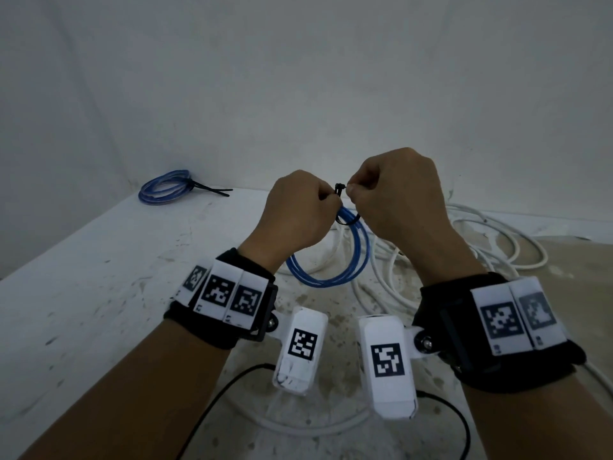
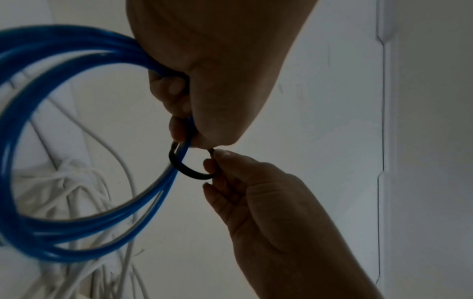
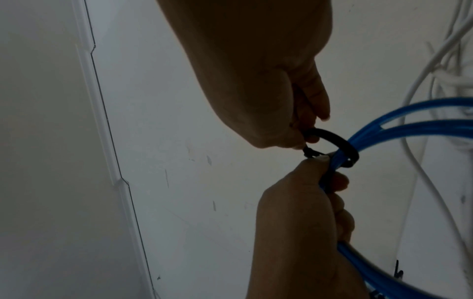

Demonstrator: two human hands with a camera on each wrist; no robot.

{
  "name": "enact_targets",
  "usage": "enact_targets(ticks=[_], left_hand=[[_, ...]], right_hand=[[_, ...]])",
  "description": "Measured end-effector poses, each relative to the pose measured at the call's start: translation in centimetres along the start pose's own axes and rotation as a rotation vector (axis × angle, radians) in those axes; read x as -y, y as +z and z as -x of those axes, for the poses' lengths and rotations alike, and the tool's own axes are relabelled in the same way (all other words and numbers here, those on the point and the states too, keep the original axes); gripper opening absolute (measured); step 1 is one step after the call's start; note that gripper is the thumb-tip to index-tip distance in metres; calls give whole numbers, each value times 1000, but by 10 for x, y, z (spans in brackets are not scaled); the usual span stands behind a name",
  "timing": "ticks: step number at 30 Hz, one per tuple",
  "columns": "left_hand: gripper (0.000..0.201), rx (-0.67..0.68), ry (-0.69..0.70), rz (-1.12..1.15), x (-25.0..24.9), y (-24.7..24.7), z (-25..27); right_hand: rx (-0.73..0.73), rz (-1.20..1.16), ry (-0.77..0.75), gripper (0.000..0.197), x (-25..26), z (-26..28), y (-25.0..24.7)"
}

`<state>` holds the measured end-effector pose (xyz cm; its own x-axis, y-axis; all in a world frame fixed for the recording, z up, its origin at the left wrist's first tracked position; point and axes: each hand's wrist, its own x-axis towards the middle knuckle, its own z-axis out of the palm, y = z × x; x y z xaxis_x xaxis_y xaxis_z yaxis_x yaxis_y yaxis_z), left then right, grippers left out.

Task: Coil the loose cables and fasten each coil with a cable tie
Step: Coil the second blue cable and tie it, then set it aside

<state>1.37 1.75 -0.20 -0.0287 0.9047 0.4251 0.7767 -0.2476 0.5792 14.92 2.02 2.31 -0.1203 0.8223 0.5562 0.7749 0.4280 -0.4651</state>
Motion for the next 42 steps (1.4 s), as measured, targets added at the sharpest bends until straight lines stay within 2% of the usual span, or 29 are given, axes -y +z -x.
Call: enact_targets(ticks=[2, 5, 7, 13, 15, 17, 20, 22, 24, 27, 29, 31, 33, 35, 38, 42], left_hand=[[31, 17, 62, -47, -1, 0, 0], [31, 15, 164, -104, -3, -2, 2], [30, 22, 208, -122, -3, -3, 2], [30, 26, 224, -38, -3, -3, 2], [28, 25, 230, 36, -4, -5, 2], [26, 33, 244, 73, -5, -8, 3], [24, 56, 260, 95, -6, -7, 5], [23, 57, 274, 117, -8, -6, 5], [23, 77, 299, 160, -12, -6, 6], [24, 142, 310, 217, -18, -3, 10], [29, 142, 278, 255, -20, 1, 11], [35, 103, 177, 333, -19, 3, 10], [32, 70, 58, 416, -18, 2, 8], [27, 45, -4, 460, -17, 0, 7], [24, 7, -29, 500, -17, -2, 5], [24, 25, 49, 555, -23, -6, 9]], right_hand=[[13, -25, 31, 9, -3, -2, 1], [101, -87, 65, 24, -8, -3, 1], [139, -122, 54, 17, -9, -4, 0], [30, -190, 71, 8, -8, -1, 2], [-42, -279, 153, 21, -9, -1, 4], [9, -400, 287, 28, -7, -1, -1], [148, -639, 471, 21, -6, -1, -11], [191, -842, 568, 11, -6, 0, -14], [155, -983, 628, 8, -8, -1, -16], [5, -1041, 673, 10, -10, -4, -19], [-38, -999, 644, 15, -12, -4, -19], [16, -901, 555, 22, -12, -3, -16], [92, -788, 448, 24, -12, -2, -15], [90, -710, 377, 21, -11, -3, -15], [22, -620, 321, 21, -13, -5, -14], [-42, -555, 283, 22, -18, -8, -10]])
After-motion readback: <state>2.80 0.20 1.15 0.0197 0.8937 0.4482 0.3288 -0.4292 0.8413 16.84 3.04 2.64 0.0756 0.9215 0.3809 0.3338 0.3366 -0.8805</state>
